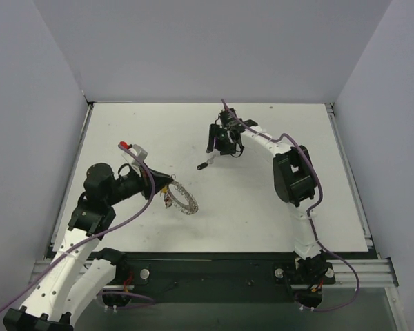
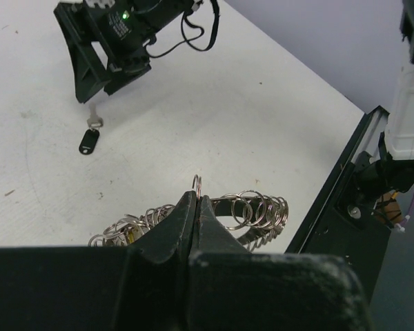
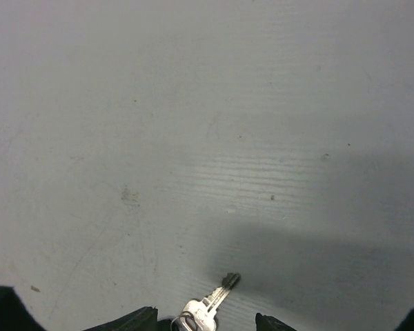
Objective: Put the keys on the keyring
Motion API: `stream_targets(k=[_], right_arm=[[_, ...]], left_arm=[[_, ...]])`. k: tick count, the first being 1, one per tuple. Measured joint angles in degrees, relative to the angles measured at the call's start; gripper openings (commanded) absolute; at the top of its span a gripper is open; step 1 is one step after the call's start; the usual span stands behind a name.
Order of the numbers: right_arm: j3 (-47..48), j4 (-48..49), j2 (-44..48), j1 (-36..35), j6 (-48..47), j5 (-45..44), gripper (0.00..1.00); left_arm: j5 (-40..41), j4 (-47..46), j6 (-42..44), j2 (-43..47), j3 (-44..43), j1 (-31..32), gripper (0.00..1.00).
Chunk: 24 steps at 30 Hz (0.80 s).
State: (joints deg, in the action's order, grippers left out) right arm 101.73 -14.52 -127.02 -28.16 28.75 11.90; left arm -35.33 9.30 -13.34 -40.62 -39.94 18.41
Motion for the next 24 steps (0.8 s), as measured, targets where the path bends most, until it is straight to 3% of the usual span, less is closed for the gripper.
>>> stream_targets(k=[15, 20, 24], right_arm=[[2.0, -4.9, -3.4, -3.5, 1.4, -1.3, 0.52], [4.5, -5.6, -5.3, -4.5, 1.9, -1.6, 0.44], [5.3, -6.4, -6.1, -4.5, 2.6, -1.9, 0.28]], left_arm=[[-8.6, -10.0, -5.6, -1.0, 2.6, -3.1, 0.00], [-9.5, -11.1, -6.1, -0.9, 2.8, -3.2, 0.00], [-10.0, -11.8, -6.3, -0.3, 3.0, -3.2, 0.00]])
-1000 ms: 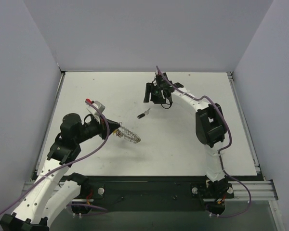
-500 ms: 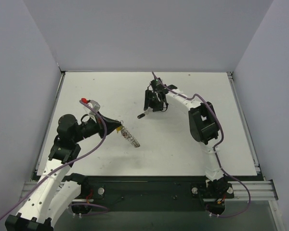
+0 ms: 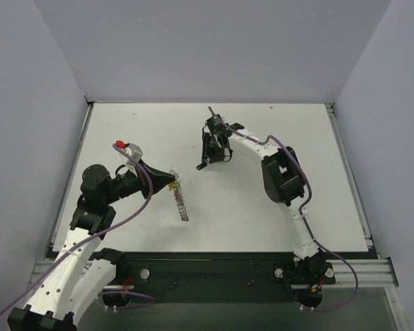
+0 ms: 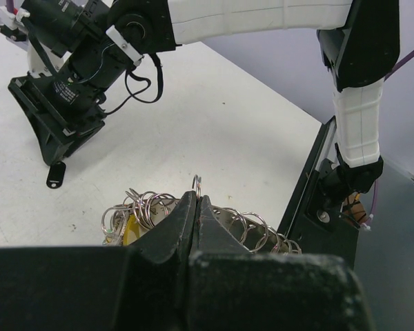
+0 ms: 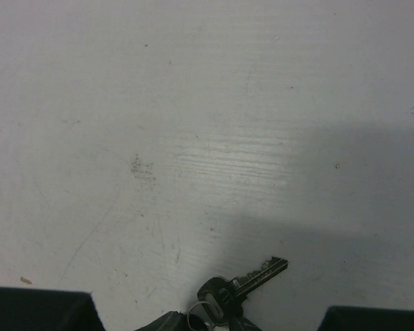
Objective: Put the keys on the keyring
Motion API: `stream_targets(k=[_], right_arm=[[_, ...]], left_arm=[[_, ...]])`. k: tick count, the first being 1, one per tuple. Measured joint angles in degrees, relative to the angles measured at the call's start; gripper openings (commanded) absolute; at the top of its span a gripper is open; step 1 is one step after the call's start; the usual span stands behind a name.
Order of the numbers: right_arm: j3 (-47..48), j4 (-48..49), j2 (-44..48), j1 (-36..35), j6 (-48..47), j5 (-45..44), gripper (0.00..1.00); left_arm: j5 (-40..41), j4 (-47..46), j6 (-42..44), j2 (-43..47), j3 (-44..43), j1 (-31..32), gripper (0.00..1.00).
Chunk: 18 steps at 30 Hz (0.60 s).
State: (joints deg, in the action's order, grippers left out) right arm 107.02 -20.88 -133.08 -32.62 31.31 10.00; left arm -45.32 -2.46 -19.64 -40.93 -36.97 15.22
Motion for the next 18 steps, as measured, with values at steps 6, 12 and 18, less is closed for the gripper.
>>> stream_targets(k=[6, 12, 18], right_arm=[[1.0, -0.8, -0.9, 0.0, 0.2, -0.1, 0.11], [0.5, -0.9, -0.8, -0.4, -0.7, 0.0, 0.01], [-5.0, 0.8, 2.4, -0.9, -2.1, 0.7, 0.00]], left_arm=[[-0.5, -1.3, -0.7, 0.6, 0.0, 0.0, 0.00], [-0.6, -1.3, -0.8, 0.6, 0.0, 0.0, 0.00], [-0.6, -1.5, -0.8, 0.6, 0.0, 0.0, 0.00]])
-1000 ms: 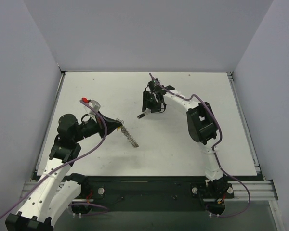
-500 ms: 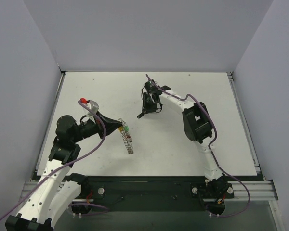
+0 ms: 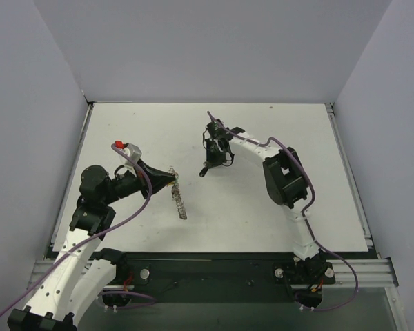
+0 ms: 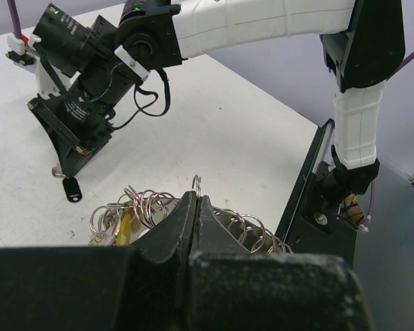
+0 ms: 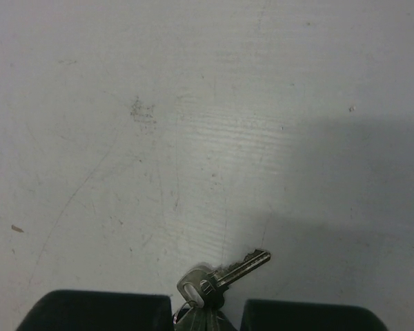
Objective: Put the keys on the keyring
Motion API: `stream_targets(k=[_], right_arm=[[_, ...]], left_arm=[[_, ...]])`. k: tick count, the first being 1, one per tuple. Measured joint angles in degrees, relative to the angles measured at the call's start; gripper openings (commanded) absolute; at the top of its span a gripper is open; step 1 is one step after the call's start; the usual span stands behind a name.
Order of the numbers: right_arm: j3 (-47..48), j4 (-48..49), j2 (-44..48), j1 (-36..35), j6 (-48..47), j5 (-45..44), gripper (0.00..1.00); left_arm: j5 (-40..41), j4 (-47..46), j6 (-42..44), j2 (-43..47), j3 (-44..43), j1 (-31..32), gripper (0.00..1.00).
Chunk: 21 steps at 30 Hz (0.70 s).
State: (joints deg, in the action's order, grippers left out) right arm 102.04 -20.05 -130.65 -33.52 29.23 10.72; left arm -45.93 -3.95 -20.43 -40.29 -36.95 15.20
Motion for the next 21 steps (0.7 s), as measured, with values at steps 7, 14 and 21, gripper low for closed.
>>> stream_targets(k=[7, 14, 21], right_arm=[[-10.1, -0.8, 6.6, -1.5, -2.4, 0.6, 0.00], [-17.1, -6.2, 13.4, -1.8, -5.2, -1.5, 0.09], [-17.3, -7.6, 20.4, -1.8, -7.3, -3.1, 0.21]], left_arm=[[-0.4, -0.2, -0.1, 0.1, 0.4, 0.0, 0.00], [-0.6, -0.3, -0.2, 0.1, 0.6, 0.0, 0.00], [-0.8, -0.3, -0.2, 0.2, 0.6, 0.0, 0.00]])
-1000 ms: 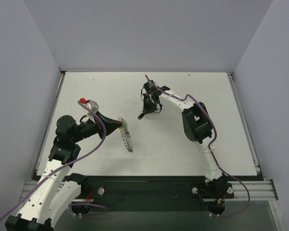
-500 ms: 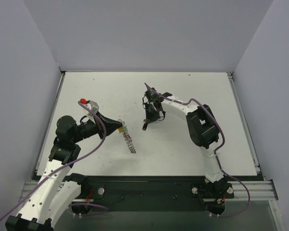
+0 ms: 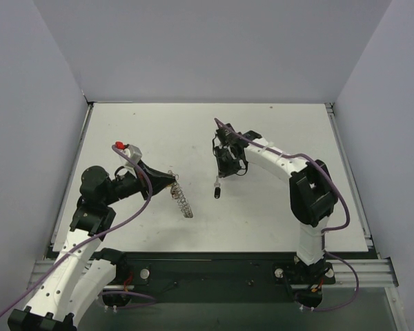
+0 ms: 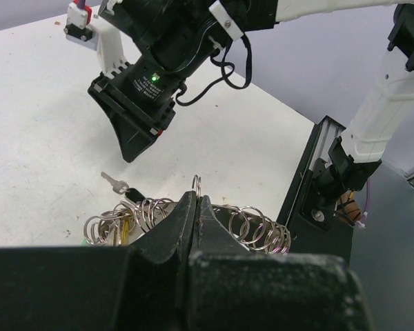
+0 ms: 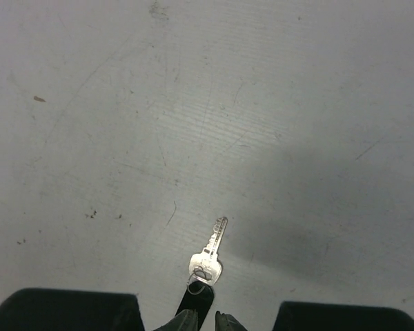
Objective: Put the keys on the keyring
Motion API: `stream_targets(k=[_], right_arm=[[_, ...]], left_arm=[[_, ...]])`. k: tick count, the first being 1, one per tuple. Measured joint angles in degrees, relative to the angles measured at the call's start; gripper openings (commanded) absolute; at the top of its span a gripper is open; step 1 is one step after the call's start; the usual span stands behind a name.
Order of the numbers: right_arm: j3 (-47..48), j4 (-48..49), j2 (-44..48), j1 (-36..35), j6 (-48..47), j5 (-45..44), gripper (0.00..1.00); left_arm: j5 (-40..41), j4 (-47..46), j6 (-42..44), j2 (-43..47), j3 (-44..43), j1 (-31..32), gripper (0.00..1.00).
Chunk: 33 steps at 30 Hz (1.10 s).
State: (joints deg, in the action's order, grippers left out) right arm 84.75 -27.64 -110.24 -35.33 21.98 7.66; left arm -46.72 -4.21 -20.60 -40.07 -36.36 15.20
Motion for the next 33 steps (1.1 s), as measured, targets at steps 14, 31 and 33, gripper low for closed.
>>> stream_targets(k=[14, 31, 33], right_arm=[[1.0, -1.8, 0.0, -7.5, -4.1, -5.3, 0.47], [3.8, -2.8, -8.7, -7.8, -4.1, -9.9, 0.29], [3.8, -2.9, -8.7, -7.8, -4.0, -9.9, 0.26]], left_arm=[[-0.3, -0.4, -0.2, 0.0, 0.0, 0.0, 0.00], [-0.5, -1.2, -0.8, -0.3, 0.0, 0.0, 0.00], [-0.5, -1.2, -0.9, -0.3, 0.0, 0.0, 0.00]])
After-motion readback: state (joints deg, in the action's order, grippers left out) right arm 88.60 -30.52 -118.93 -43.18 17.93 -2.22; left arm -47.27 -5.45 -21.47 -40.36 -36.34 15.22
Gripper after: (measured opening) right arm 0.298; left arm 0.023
